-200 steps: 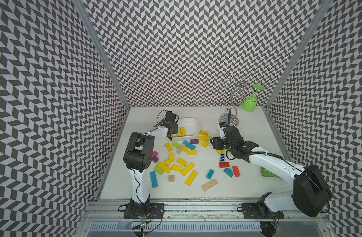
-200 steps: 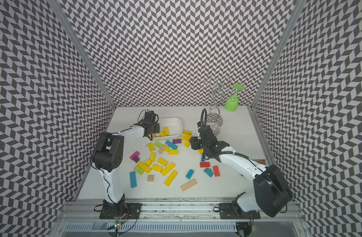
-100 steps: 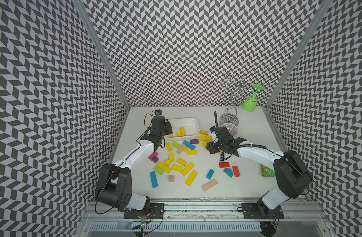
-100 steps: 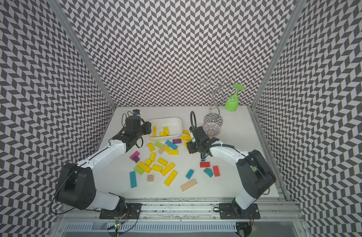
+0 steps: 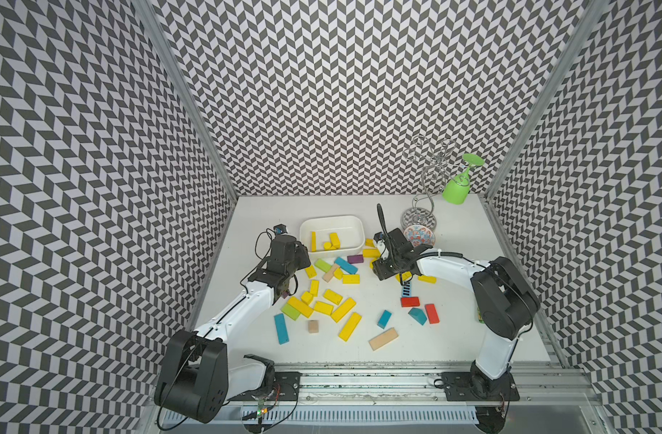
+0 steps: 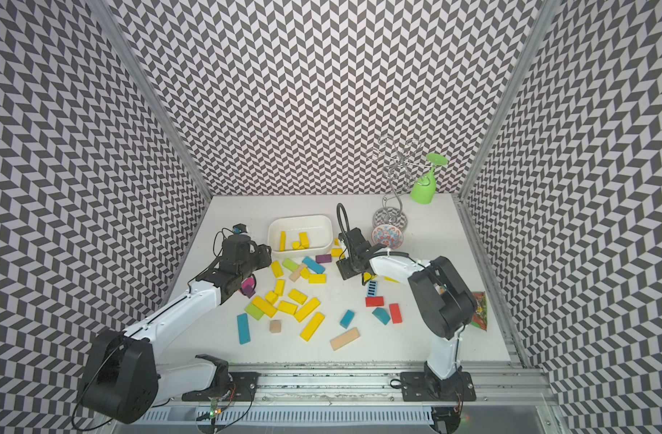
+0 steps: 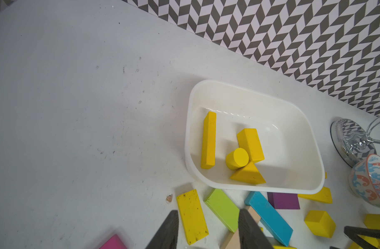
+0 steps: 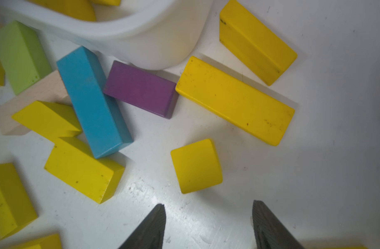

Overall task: Pick out the yellow building blocks
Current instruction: Pick up the building block from the center of the board.

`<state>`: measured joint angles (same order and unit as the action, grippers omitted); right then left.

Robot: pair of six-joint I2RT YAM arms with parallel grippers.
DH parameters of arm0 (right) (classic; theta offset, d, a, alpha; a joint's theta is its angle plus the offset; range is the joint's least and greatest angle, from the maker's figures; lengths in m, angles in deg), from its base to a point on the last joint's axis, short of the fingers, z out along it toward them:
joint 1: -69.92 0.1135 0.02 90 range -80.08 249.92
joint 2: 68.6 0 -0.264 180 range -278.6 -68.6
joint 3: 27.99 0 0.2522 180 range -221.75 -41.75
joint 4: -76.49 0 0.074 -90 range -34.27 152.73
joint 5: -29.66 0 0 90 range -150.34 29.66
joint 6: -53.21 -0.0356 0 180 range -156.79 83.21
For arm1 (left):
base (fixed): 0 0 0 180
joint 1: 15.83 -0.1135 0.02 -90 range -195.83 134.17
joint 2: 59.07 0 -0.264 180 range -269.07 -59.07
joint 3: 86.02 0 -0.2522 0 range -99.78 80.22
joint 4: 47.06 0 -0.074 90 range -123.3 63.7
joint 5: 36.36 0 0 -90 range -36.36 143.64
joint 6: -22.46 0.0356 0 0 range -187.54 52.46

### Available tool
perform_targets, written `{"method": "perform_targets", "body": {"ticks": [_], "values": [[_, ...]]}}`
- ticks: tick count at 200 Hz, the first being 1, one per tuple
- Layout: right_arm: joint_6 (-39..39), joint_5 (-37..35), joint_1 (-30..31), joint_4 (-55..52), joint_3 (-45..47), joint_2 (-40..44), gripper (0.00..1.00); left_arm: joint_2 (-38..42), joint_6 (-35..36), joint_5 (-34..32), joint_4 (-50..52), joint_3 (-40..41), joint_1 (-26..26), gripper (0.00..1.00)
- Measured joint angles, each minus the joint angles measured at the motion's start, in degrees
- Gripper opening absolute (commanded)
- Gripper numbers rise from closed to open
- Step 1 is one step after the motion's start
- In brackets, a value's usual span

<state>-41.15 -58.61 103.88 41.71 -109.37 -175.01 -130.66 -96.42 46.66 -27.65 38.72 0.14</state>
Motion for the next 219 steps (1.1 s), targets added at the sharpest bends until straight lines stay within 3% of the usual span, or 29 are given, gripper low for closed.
{"method": "perform_targets", "body": {"ticks": [118, 180, 219], "values": [[0.46, -0.87, 0.0, -0.24, -6.25, -7.43, 0.48, -0.66, 0.31, 0.87, 0.17, -0.55, -0.26, 0.47], [0.31, -0.87, 0.0, 0.0, -6.71, -8.0, 0.26, -0.66, 0.74, 1.11, 0.46, -0.74, -0.26, 0.47], [0.28, -0.87, 0.0, -0.57, -6.73, -7.74, 0.21, -0.61, 0.72, 1.27, 0.46, -0.74, -0.26, 0.47]]}}
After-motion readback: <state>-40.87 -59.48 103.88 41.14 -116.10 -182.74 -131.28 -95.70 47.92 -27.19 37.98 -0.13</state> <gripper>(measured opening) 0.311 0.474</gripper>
